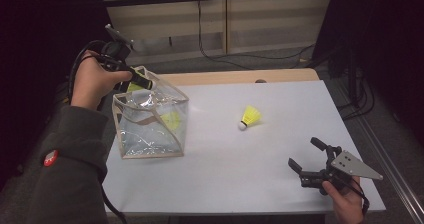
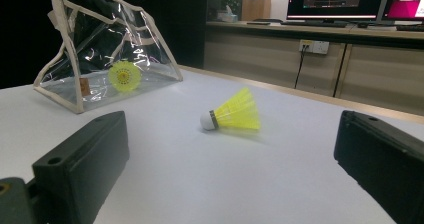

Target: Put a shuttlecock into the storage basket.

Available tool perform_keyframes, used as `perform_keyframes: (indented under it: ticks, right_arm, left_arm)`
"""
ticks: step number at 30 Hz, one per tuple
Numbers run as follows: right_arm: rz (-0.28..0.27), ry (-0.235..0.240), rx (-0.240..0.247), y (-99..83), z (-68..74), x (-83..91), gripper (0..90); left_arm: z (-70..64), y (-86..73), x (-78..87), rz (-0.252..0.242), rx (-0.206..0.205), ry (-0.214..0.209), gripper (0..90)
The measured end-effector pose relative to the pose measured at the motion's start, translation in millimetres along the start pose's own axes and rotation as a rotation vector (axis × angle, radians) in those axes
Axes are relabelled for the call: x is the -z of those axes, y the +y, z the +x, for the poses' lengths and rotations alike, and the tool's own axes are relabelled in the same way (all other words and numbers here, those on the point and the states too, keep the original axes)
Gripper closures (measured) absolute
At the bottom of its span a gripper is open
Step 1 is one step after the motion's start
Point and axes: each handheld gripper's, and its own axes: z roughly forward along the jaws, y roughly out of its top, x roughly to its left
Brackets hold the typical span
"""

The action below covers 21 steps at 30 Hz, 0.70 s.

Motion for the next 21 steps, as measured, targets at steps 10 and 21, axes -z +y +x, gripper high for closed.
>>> perform_keyframes:
  ticks: [10,21]
  right_arm:
    - [-0.001,0.001,-0.001,-0.1,0.4,-0.2,0.9]
    - [0.001,0.001,0.002,-0.1,0.0,0.1,0.9]
  left_arm:
    - [6.7,-3.4,1.6,0.007,0.020,0.033,81.9]
    - [19.7,-9.4,-8.6,0.034,0.054,0.077,81.8]
